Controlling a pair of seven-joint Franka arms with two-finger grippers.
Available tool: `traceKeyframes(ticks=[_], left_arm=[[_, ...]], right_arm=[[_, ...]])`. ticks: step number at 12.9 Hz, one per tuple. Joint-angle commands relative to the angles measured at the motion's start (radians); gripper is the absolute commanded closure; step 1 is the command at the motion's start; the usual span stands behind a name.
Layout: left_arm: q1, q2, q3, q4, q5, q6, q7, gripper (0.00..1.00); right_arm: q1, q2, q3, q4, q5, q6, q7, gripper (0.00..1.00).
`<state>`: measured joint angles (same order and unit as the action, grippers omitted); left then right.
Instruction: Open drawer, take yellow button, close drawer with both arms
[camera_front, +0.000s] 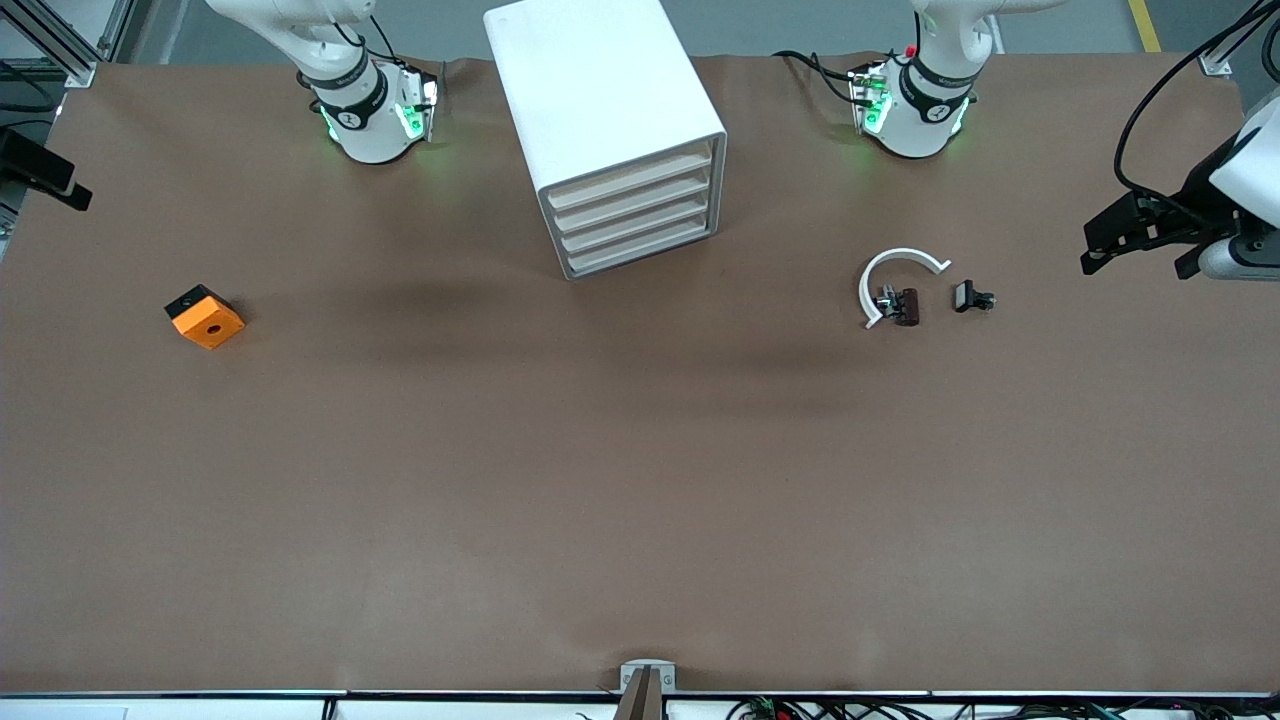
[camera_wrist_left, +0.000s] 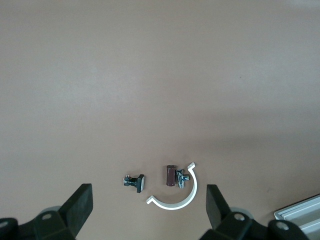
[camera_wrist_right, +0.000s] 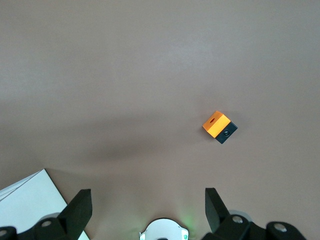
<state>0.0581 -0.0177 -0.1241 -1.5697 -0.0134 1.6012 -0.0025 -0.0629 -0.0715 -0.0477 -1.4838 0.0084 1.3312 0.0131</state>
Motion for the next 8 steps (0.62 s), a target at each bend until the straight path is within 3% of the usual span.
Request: traceKeyframes(ticks=[1,6,8], left_arm=[[0.003,-0.001,-0.005,0.014,0.023,0.008,0.015,0.0],[-0.003,0.001,-0.006,0.008,0.012,0.008,0.05,0.0],[-0.009,0.007,-0.012,0.004,0.007,0.005,0.053,0.0]], right_arm=[[-0.011,-0.051,0.008,-0.058,0.013,0.023,-0.019,0.0],[-0.026,-0.054,-0.004,-0.024,0.01,0.017,-0.056,0.0],[-0.029,-0.054,-0.043,-0.009,0.011,-0.015,-0.102,0.0]])
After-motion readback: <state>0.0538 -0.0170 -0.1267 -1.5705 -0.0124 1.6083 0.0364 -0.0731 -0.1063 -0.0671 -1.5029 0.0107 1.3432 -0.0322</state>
